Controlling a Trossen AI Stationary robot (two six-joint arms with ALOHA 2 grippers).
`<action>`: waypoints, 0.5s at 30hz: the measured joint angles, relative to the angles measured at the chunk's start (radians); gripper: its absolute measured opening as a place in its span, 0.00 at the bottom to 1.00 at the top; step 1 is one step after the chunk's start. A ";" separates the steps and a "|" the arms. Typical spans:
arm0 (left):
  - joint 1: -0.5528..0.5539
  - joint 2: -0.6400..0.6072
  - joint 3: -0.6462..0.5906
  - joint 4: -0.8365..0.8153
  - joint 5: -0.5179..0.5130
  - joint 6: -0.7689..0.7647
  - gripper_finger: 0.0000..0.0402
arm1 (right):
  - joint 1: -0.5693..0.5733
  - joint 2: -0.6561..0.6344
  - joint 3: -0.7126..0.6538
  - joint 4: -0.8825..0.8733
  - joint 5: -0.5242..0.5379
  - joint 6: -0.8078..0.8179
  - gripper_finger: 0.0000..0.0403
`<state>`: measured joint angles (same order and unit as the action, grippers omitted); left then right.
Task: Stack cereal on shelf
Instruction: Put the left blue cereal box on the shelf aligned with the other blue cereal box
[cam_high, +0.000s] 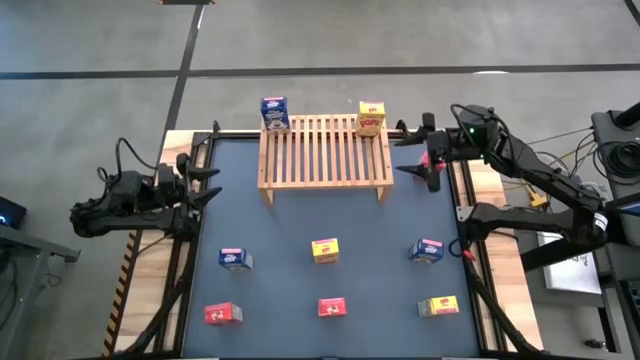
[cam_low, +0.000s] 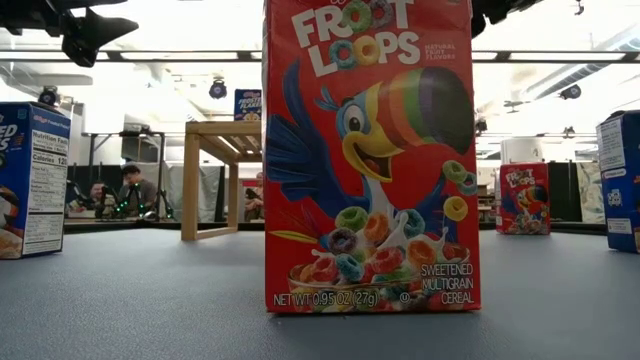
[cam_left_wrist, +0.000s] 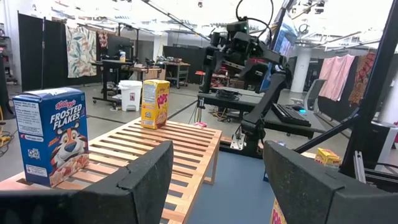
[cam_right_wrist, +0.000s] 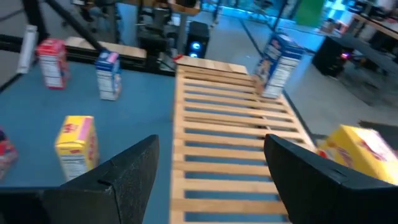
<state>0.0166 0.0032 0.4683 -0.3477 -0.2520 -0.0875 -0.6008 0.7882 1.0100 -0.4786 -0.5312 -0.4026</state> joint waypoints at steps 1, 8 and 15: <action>0.000 0.000 0.000 0.003 0.000 0.000 0.58 | 0.012 0.000 0.000 0.000 0.000 0.001 0.69; 0.000 0.000 0.000 0.008 0.000 0.000 0.58 | 0.071 0.004 0.000 0.002 0.000 0.015 0.67; 0.000 0.000 0.000 0.009 0.000 0.000 0.58 | 0.133 0.036 0.000 0.000 0.000 0.037 0.67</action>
<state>0.0166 0.0032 0.4686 -0.3390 -0.2523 -0.0875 -0.4679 0.8239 1.0100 -0.4783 -0.5308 -0.3653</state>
